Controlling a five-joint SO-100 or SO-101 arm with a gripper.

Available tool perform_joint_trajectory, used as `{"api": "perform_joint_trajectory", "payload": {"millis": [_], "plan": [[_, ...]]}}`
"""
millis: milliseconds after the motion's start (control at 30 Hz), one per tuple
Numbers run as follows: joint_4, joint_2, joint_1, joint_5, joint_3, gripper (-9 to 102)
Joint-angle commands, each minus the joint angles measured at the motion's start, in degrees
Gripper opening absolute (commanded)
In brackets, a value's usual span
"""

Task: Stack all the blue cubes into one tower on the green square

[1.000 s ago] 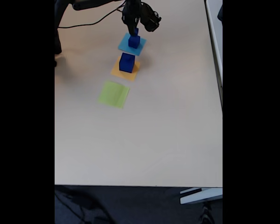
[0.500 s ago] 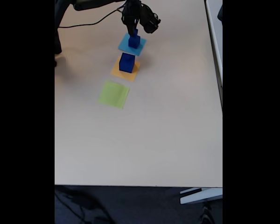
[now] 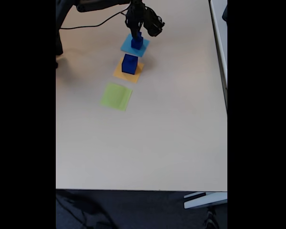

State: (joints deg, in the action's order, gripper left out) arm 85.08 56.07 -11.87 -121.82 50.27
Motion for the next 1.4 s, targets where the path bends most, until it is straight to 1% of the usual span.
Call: {"api": "perform_joint_trajectory", "payload": {"millis": [0,1367], "plan": [[-0.88,1.23,0.62,0.7,-3.52,0],[-0.62,0.62,0.35,0.26,-3.96,0]]}}
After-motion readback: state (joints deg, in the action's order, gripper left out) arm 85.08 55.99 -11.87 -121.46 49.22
